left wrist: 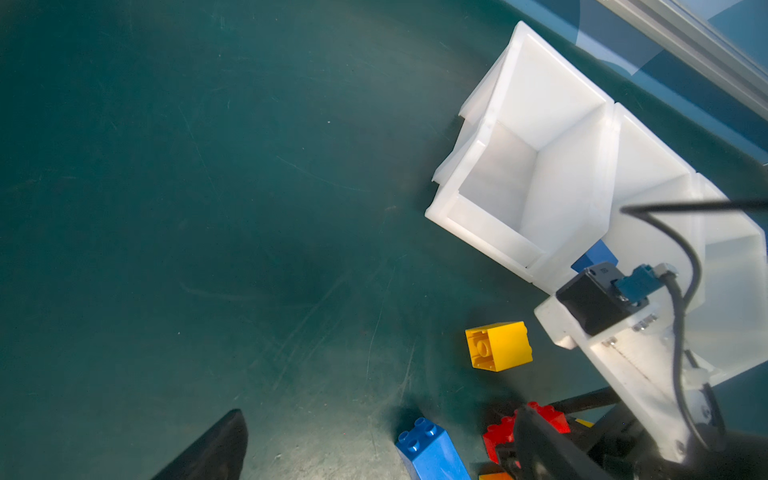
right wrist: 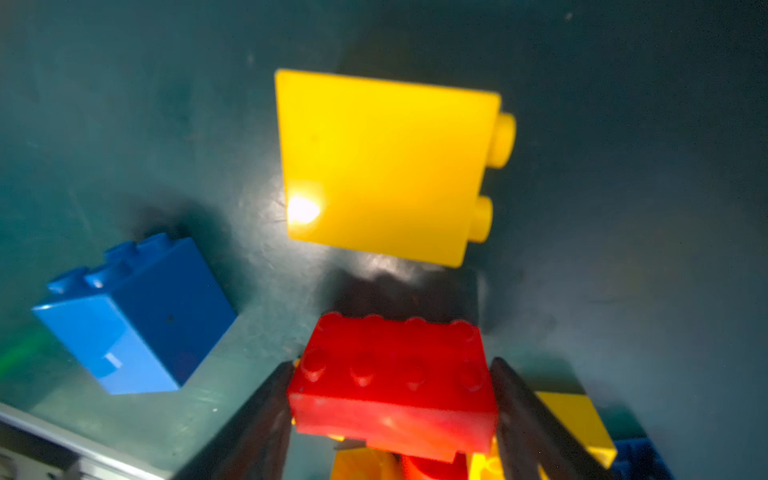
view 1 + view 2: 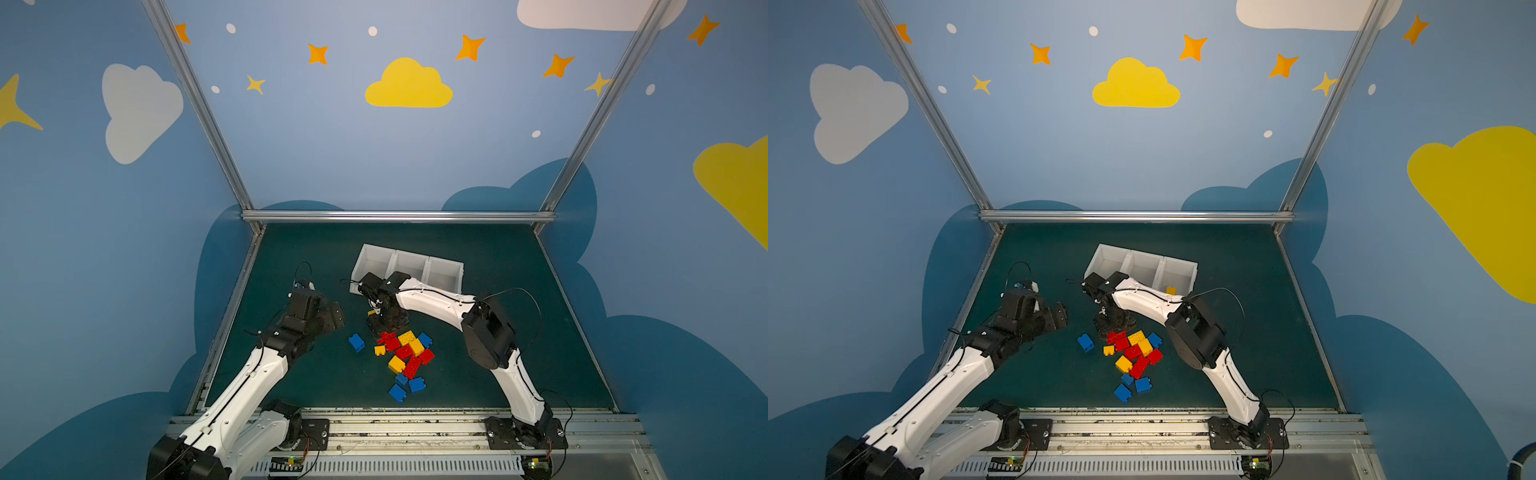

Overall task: Sort the legos into containers by color
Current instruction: Pick up the lego from the center of the table.

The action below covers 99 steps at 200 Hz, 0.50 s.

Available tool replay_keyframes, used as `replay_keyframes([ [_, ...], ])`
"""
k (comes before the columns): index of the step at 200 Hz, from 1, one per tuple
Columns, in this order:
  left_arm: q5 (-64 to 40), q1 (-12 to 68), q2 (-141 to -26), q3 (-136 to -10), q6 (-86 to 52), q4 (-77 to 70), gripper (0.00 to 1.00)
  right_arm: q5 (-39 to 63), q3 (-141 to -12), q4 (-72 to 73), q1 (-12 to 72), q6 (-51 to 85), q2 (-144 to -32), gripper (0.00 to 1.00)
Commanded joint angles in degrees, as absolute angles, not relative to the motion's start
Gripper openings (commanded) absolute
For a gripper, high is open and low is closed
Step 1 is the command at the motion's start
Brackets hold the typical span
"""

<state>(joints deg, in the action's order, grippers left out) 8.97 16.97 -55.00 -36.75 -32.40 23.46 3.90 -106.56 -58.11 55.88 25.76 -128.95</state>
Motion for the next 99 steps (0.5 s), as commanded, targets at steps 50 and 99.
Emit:
replay_keyframes([
  [50,9.0,16.6,-54.1,-35.4,-32.3,23.0,0.99,1.2,-107.7,-60.5,56.2,26.6,-128.5,0.54],
  [99,9.0,16.4,-53.7,-35.3,-32.0,23.0,0.99,0.4,-117.9,-64.3,54.1,20.6,-126.2,0.52],
])
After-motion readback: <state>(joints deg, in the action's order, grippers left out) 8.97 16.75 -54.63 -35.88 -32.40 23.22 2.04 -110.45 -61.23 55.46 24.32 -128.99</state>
